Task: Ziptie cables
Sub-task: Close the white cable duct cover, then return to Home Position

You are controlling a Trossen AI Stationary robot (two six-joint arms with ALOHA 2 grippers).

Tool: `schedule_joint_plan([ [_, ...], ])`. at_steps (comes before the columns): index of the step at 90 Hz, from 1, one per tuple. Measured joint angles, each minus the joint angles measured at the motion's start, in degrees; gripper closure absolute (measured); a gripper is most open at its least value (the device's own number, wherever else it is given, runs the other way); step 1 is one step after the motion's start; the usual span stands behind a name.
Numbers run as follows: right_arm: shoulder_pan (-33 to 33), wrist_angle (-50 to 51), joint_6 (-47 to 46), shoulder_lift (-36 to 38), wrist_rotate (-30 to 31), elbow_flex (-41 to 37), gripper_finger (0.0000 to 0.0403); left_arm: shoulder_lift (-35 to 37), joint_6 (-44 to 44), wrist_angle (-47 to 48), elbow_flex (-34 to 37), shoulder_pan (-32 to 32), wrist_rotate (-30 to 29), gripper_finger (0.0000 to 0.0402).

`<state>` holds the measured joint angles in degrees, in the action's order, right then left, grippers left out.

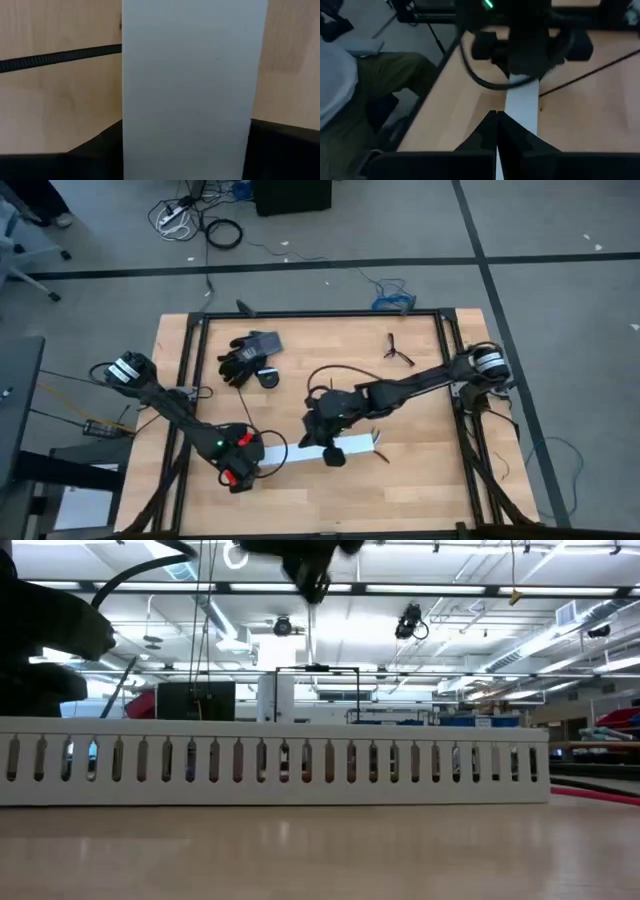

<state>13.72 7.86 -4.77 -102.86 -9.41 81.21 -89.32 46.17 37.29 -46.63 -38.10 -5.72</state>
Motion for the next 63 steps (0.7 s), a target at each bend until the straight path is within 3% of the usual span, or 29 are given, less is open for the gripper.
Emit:
schedule_joint_plan([
  [16,3.99,5.83,-0.42,3.9,9.59,0.05,0.0403,0.15,-8.62,1.04,-1.93,-0.03,-1.66,0.0145],
  [30,7.35,8.67,-2.93,5.17,14.96,0.07,0.0393,0.17,-14.99,1.75,-3.13,1.22,-1.53,0.0107],
  [44,9.72,13.17,-6.62,5.13,18.61,0.07,0.0359,0.17,-17.61,6.68,-6.33,4.05,0.31,0.0079],
  [63,12.19,15.23,-9.12,5.13,21.64,0.07,0.0301,0.17,-22.05,19.94,-17.58,6.77,-5.7,0.0077],
])
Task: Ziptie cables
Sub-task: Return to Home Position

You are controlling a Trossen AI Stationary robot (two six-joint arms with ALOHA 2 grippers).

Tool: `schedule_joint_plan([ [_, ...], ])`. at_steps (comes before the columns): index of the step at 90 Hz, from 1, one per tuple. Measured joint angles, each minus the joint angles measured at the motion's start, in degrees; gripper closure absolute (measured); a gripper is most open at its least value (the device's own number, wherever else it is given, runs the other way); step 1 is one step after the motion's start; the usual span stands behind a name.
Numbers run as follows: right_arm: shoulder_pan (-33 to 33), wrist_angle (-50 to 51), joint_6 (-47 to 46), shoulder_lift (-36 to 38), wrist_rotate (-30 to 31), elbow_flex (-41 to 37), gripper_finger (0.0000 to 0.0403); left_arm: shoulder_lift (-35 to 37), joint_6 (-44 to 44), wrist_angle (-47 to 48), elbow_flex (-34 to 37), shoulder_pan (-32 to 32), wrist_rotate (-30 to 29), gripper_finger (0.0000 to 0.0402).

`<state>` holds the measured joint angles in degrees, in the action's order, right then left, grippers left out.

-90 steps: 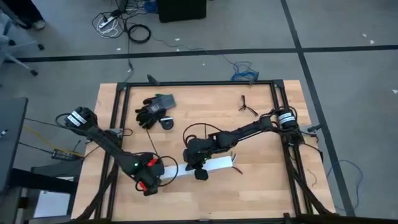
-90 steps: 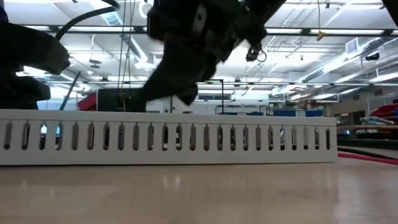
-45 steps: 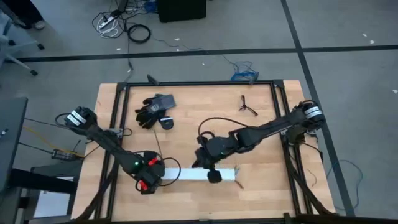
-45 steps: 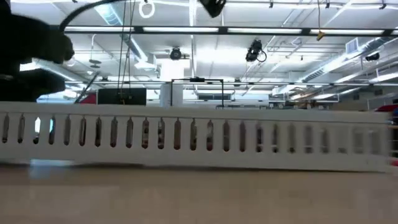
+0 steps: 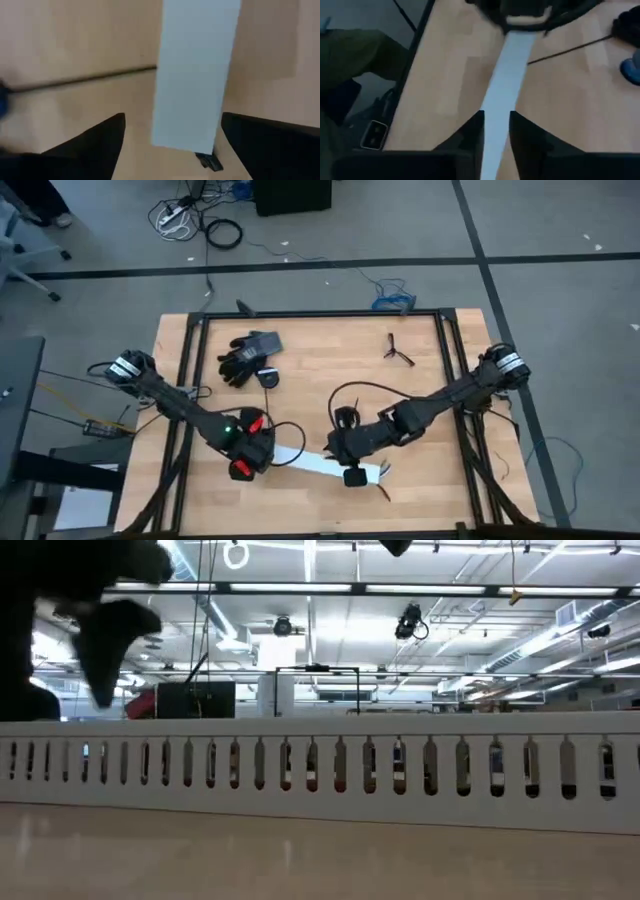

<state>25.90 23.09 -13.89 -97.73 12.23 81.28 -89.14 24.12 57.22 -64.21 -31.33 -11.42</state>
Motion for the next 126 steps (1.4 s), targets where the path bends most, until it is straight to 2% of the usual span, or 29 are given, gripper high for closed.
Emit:
schedule_joint_plan([
  [14,1.47,0.7,-1.6,-0.53,-0.59,0.0,0.027,0.02,-1.26,3.83,-8.46,-0.31,-2.15,0.0078],
  [24,2.69,-1.61,-2.46,-1.33,-1.42,-1.03,0.027,0.04,-0.16,0.89,-9.71,-2.74,1.73,0.0079],
  [37,4.49,-5.6,-4.13,-2.42,-0.26,-4.34,0.0324,0.04,-3.97,-14.39,-3.83,-8.32,7.23,0.009],
  [47,5.35,-6.7,-6.13,-3.21,-0.15,-6.44,0.0387,0.04,-5.36,-26.09,1.59,-9.95,7.64,0.0114],
  [61,5.18,-9.91,-11.21,-5.7,-4.19,-7.88,0.0399,0.03,-4.17,-31.46,6.25,-10.45,6.37,0.0185],
  [71,5.12,-12.71,-14.06,-9.1,-7.03,-7.98,0.0402,0.0,-3.97,-31.44,8.25,-10.43,6.27,0.0265],
  [81,5.12,-15.37,-16.46,-12.28,-9.03,-7.92,0.0402,0.0,-4.24,-32.12,9.23,-10.4,6.86,0.0363],
  [86,5.07,-15.46,-17.5,-13.54,-9.09,-7.87,0.0402,0.0,-4.26,-32.33,9.76,-10.39,6.55,0.0388],
  [112,4.34,-13.99,-20.1,-14.84,-8.9,-8.02,0.0402,-3.04,-4.24,-32.08,12.52,-8.71,1.74,0.0401],
  [126,3.07,-8.1,-21.89,-15.09,-8.35,-8.0,0.0403,-3.93,-4.44,-31.81,15.43,-5.83,0.48,0.0401],
])
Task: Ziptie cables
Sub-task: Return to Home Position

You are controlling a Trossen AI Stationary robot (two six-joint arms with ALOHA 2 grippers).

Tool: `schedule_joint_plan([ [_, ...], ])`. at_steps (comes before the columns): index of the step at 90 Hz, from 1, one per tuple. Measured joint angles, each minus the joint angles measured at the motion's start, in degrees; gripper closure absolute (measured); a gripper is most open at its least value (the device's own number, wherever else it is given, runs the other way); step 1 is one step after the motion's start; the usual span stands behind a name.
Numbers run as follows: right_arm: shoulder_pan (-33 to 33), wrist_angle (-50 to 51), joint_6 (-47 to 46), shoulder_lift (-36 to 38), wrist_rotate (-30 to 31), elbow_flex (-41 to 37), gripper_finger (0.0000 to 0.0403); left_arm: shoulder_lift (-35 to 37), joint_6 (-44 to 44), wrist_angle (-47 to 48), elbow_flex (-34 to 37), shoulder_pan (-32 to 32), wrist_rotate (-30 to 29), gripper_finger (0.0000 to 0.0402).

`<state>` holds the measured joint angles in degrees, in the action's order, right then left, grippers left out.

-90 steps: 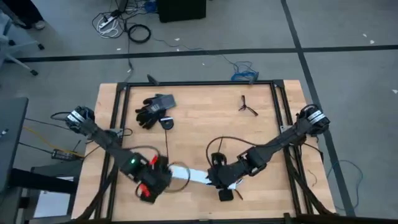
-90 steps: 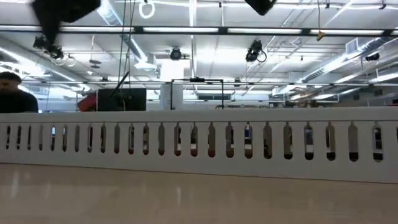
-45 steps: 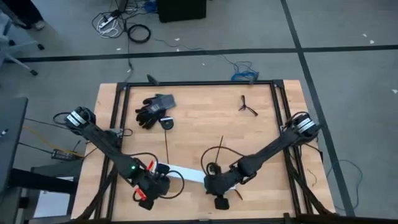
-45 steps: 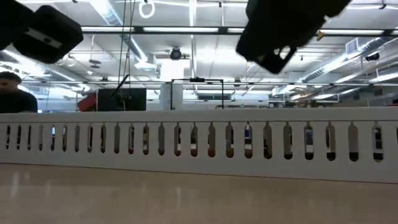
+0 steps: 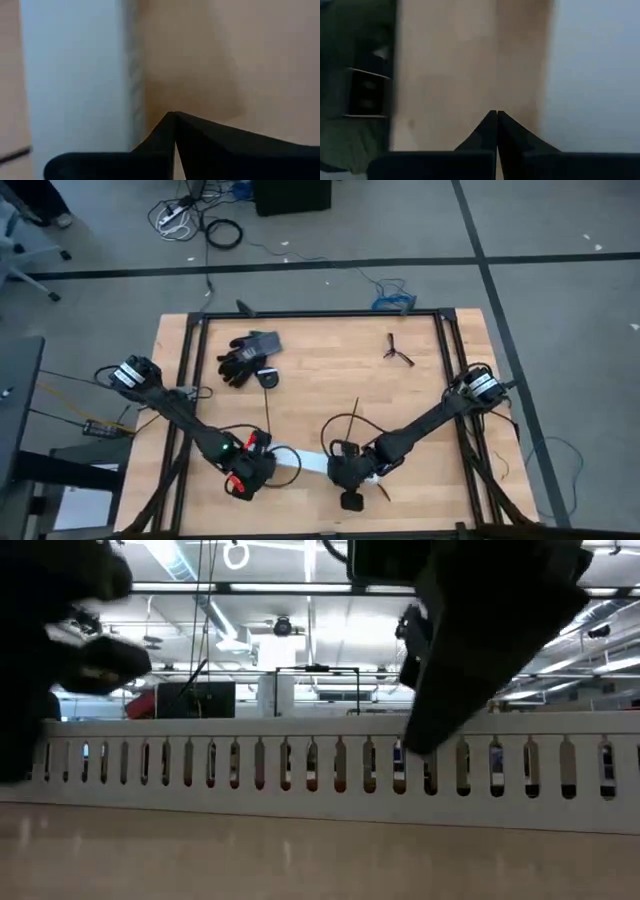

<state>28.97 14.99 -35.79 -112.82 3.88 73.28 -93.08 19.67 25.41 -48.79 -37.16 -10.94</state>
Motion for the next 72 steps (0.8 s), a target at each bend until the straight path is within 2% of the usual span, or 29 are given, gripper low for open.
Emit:
schedule_joint_plan([
  [19,-3.25,7.32,2.49,-0.21,3.68,-0.11,0.0403,0.01,-4.99,-0.45,1.78,4.24,-5.24,0.0401],
  [32,-6.7,10.98,6.55,-0.12,4.05,-0.11,0.0403,0.08,-9.23,0.1,1.98,7.97,-7.65,0.0402],
  [72,-15.87,15.14,18.18,1.91,3.91,-0.11,0.0403,2.26,-21.31,-2.03,1.98,18.71,-7.52,0.0401],
])
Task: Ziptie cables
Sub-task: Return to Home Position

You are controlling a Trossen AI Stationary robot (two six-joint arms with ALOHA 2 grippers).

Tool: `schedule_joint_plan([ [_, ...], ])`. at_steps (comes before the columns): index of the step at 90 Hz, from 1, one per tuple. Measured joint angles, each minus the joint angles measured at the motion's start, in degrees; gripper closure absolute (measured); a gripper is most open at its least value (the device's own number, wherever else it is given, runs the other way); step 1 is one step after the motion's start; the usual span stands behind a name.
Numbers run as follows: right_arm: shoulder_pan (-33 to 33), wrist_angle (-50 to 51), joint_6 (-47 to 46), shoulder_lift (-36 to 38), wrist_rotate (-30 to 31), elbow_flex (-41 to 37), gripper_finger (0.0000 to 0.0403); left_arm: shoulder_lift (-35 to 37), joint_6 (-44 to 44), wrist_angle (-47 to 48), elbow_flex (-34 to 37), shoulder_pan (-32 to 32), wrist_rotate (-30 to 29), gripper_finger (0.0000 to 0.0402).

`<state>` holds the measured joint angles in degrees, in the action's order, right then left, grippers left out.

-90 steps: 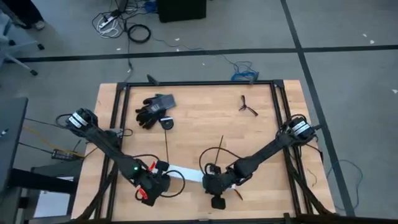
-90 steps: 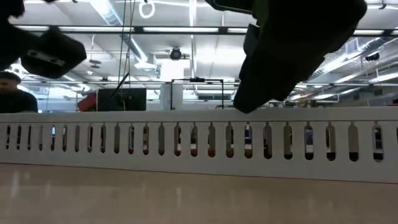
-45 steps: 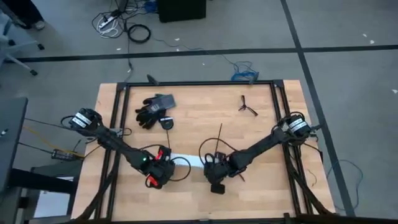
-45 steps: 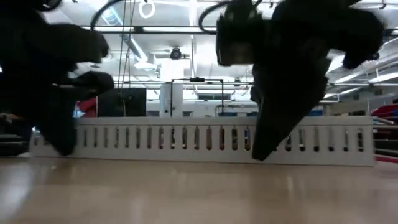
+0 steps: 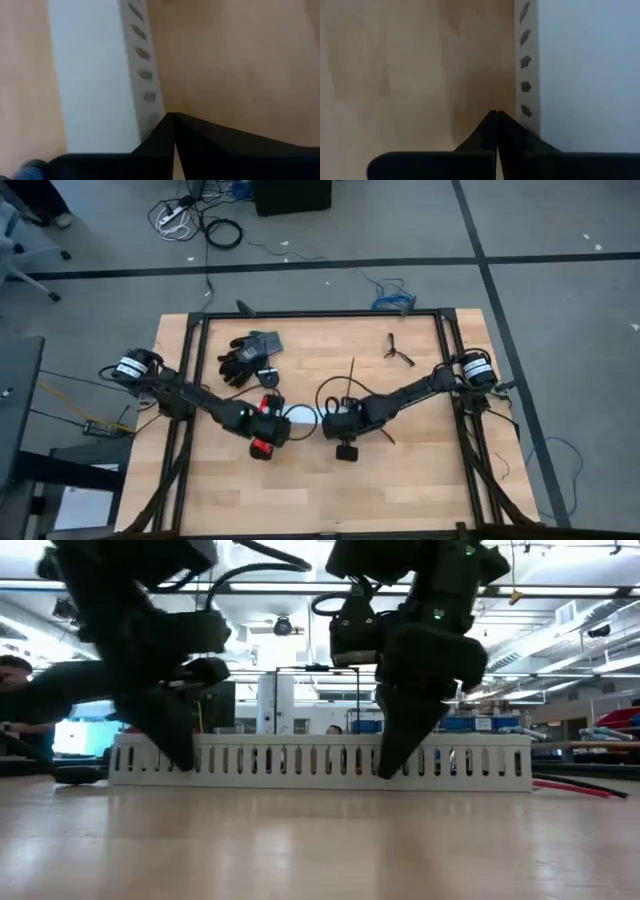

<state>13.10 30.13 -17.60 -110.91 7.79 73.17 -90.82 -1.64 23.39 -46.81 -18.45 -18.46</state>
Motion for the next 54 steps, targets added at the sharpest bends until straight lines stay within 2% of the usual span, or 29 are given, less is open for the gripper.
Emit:
schedule_joint_plan([
  [13,-1.61,1.03,2.13,0.75,-0.02,0.0,0.0403,2.77,-2.51,-0.53,0.0,2.95,1.32,0.0401],
  [24,-1.99,1.78,3.76,4.38,-0.04,-0.02,0.0403,7.79,-3.98,-2.04,-0.05,4.13,2.37,0.0401],
  [39,-2.0,-1.12,6.02,14.66,0.17,-3.29,0.0403,17.16,-6.05,-2.21,0.36,6.34,2.92,0.0401],
  [54,-2.4,-9.59,6.15,28.08,-0.29,-13.28,0.0403,28.33,-7.09,-2.57,3.22,8.3,4.22,0.0401],
])
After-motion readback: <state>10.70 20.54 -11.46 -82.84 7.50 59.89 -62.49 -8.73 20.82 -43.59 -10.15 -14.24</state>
